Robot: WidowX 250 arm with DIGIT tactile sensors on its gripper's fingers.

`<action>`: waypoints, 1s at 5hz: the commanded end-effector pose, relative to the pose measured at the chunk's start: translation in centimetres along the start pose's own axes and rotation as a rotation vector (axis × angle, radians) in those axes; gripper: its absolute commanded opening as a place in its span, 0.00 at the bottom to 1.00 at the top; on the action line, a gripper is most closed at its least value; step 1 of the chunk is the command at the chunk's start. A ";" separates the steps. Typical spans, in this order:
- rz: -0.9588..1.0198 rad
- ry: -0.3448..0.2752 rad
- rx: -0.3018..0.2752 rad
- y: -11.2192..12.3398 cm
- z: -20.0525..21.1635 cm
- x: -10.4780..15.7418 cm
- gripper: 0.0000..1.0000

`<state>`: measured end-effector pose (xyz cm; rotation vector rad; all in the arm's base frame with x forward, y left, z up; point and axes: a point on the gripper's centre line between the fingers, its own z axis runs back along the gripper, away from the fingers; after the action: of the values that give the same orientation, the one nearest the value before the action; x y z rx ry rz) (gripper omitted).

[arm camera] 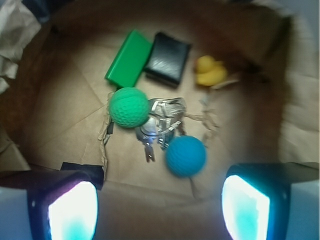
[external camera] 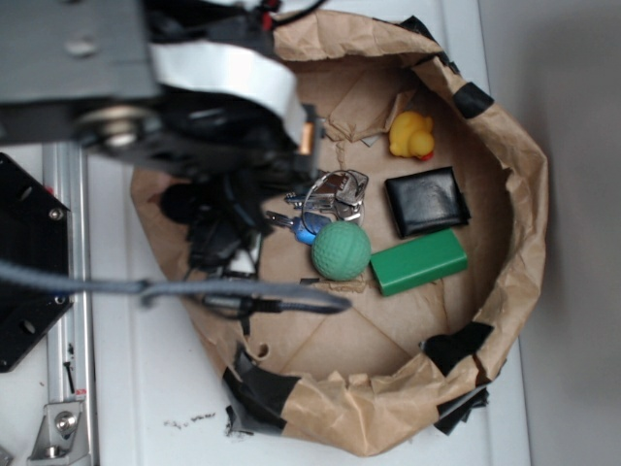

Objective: Grab the blue ball.

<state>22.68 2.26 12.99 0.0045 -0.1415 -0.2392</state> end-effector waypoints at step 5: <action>-0.257 0.138 0.040 3.8 -10.0 -1.5 0.00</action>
<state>23.85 5.97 2.30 0.0687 0.0121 -0.5045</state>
